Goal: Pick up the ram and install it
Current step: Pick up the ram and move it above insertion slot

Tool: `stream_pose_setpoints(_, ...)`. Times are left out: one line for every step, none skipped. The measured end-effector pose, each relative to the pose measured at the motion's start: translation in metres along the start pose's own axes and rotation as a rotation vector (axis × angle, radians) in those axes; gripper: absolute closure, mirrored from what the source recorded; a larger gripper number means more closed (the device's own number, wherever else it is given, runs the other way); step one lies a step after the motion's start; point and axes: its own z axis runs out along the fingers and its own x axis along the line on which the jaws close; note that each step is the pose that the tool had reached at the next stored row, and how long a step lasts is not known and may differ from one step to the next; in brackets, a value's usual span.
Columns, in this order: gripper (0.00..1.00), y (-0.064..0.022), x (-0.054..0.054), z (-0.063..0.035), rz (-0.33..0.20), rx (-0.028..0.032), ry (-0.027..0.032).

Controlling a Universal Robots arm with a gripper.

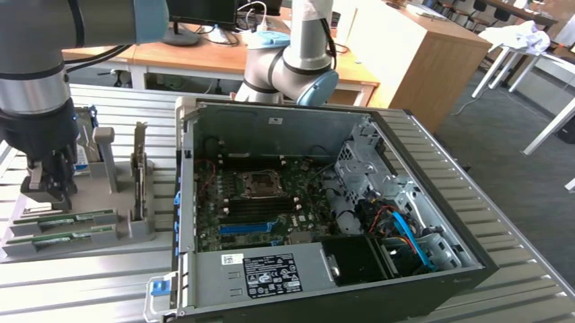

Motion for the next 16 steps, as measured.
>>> stream_pose_setpoints(0.63,0.0,0.0,0.0,0.0,0.0,0.0)
stream_pose_setpoints(0.63,0.0,0.0,0.0,0.0,-0.0002,0.0001)
stream_pose_setpoints(0.63,0.0,0.0,0.0,0.0,-0.0001,0.0)
stream_pose_setpoints(0.63,0.0,0.0,0.0001,0.0,0.0,0.0)
stream_pose_setpoints(0.63,0.0,0.0,0.0002,0.0,0.0002,-0.0001)
stream_pose_setpoints(0.63,0.0,0.001,0.0003,0.0,0.0004,-0.0002)
stream_pose_setpoints(0.63,0.0,0.001,0.0003,0.0,0.0003,-0.0002)
stream_pose_setpoints(0.63,0.0,0.002,0.0002,0.0,0.0001,-0.0001)
stream_pose_setpoints(0.63,0.0001,0.003,0.0002,0.0,0.0001,-0.0001)
stream_pose_setpoints(0.63,0.0002,0.005,0.0002,0.0,0.0001,-0.0001)
stream_pose_setpoints(0.63,0.0002,0.006,0.0003,0.0,0.0002,-0.0001)
stream_pose_setpoints(0.63,0.0003,0.008,0.0003,0.0,0.0001,0.0)
stream_pose_setpoints(0.63,0.0004,0.01,0.0003,0.0,0.0001,-0.0001)
stream_pose_setpoints(0.63,0.0005,0.011,0.0004,0.0,0.0002,-0.0001)
stream_pose_setpoints(0.63,0.0006,0.013,0.0004,0.0,0.0001,-0.0001)
stream_pose_setpoints(0.63,0.0006,0.014,0.0004,0.0,0.0,0.0)
